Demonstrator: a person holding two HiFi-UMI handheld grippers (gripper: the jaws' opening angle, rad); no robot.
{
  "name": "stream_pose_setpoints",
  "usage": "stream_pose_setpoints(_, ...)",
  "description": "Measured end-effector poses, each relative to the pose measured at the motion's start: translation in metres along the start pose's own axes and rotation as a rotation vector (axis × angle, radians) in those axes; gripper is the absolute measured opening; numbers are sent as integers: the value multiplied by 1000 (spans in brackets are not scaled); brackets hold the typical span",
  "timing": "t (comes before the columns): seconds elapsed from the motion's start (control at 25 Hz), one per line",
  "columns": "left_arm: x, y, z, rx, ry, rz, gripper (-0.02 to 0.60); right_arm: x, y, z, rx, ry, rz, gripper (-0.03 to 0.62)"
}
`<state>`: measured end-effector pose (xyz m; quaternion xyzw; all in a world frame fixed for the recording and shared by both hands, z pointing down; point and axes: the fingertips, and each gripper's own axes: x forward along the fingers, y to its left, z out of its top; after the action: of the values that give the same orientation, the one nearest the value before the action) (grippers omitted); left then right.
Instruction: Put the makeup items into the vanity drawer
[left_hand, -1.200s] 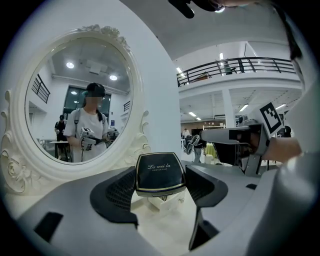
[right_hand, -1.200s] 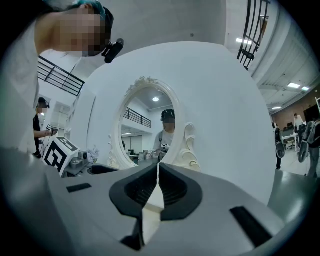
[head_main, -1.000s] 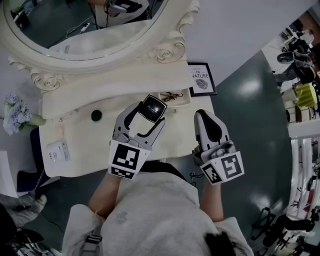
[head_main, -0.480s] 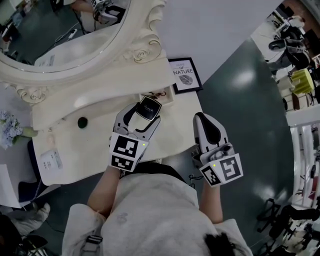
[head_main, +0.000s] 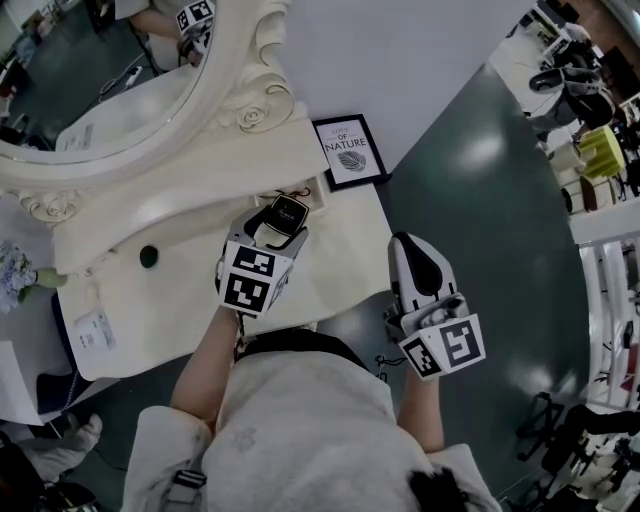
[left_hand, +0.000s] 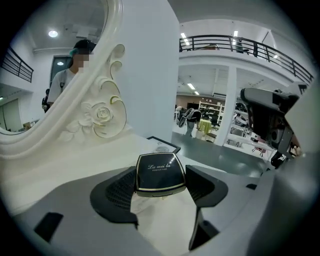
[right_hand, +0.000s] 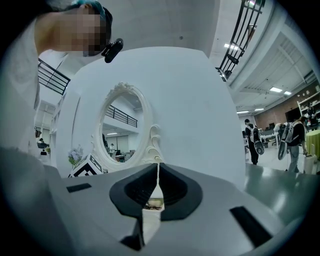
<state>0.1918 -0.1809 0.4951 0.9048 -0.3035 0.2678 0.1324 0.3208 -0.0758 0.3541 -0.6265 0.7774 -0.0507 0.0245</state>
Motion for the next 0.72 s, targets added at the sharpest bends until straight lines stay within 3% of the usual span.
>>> stream_pose_setpoints(0.72,49,21,-25,-165,280,2,325,17,-22,-9,6,16,42,25)
